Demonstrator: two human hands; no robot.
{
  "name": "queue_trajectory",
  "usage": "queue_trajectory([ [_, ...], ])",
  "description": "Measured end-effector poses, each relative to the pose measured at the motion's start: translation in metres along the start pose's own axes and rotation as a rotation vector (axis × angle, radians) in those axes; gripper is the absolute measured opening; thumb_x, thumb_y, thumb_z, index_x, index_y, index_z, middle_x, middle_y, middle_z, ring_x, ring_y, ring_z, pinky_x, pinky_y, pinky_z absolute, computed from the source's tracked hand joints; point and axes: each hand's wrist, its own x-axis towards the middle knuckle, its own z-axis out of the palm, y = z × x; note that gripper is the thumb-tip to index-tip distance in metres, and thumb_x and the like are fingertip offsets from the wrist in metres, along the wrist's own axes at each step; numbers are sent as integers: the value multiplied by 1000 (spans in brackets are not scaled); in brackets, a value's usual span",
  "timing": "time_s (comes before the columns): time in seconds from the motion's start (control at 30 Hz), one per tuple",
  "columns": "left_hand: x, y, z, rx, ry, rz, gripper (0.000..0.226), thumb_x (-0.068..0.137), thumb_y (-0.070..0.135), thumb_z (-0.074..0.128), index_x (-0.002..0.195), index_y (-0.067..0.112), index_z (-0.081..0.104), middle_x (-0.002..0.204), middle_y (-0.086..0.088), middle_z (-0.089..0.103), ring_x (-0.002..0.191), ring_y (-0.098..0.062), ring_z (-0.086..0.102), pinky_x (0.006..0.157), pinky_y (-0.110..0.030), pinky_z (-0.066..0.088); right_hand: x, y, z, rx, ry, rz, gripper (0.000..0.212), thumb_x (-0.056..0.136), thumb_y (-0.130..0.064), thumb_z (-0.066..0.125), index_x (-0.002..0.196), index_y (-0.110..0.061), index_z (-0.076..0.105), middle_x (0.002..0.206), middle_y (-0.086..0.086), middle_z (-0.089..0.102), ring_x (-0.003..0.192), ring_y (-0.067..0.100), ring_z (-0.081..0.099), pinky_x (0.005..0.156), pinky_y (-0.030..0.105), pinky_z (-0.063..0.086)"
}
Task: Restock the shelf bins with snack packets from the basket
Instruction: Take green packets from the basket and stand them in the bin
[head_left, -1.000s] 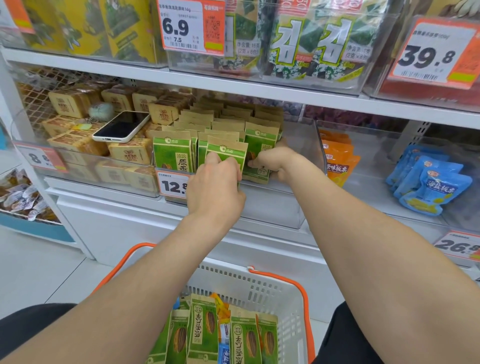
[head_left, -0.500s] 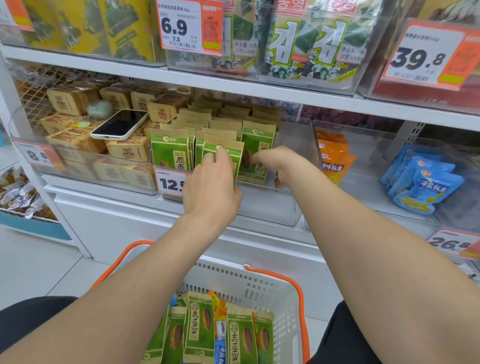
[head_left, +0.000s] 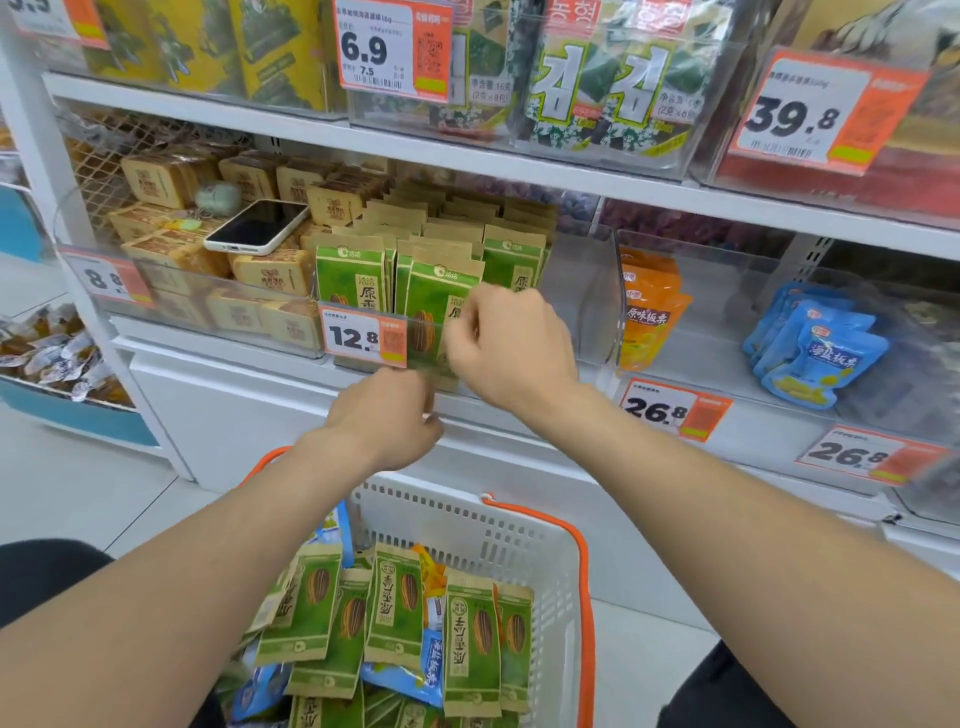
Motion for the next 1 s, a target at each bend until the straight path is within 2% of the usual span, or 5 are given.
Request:
queue_trajectory([
  [0.17, -16, -29, 27, 217, -604, 15, 44, 100, 43, 56, 137, 19, 58, 134, -5, 61, 116, -27, 62, 93, -37, 51, -35, -8, 38, -51, -632, -115, 20, 76, -26, 58, 63, -11, 62, 59, 7, 60, 58, 28, 59, 52, 30, 51],
  [0.37, -24, -51, 62, 343, -747, 51, 22, 100, 40, 53, 110, 22, 61, 126, -3, 66, 101, -27, 59, 91, -41, 49, -83, 18, 118, -356, -1258, -286, 24, 90, -10, 51, 66, -12, 52, 66, 5, 53, 64, 27, 49, 58, 36, 45],
  [0.53, -27, -54, 74, 322, -724, 106, 30, 105, 19, 49, 129, 11, 66, 125, -8, 67, 105, -27, 66, 90, -41, 54, -118, 23, 165, -436, -1307, -389, 19, 102, -28, 56, 99, -10, 62, 101, 6, 66, 92, 28, 64, 84, 42, 57],
  [0.77, -30, -50, 93, 341, -776, 155, 39, 102, 13, 48, 139, 13, 59, 134, -11, 63, 98, -26, 62, 80, -36, 54, -189, 29, 209, -706, -1512, -550, 94, 84, -89, 43, 127, -10, 68, 136, 14, 55, 130, 37, 42, 114, 60, 32],
  [1.0, -22, -45, 107, 349, -760, 217, 21, 103, 18, 53, 121, 13, 64, 115, -7, 67, 92, -26, 65, 75, -36, 52, -212, 31, 226, -545, -1213, -568, 108, 81, -78, 65, 150, -3, 29, 127, 18, 52, 114, 38, 48, 102, 52, 39],
])
